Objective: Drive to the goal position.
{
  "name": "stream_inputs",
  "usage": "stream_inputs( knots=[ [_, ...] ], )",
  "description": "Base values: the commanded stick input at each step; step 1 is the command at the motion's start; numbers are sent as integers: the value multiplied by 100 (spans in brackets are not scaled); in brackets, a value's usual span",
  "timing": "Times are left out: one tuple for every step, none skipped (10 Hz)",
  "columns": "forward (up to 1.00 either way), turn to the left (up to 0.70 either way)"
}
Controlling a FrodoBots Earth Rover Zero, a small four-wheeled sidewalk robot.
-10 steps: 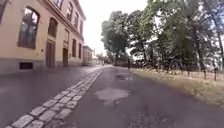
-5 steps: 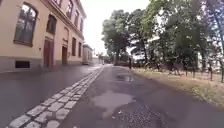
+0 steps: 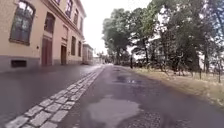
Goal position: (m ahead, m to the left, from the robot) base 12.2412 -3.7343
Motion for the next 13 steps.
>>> stream_inputs(
  knots=[
    [70, 0],
    [70, 0],
    [70, 0],
    [70, 0],
    [70, 0],
    [70, 0],
    [70, 0],
    [70, 0],
    [70, 0],
    [70, 0],
    [70, 0],
    [70, -2],
    [70, -4]
  ],
)
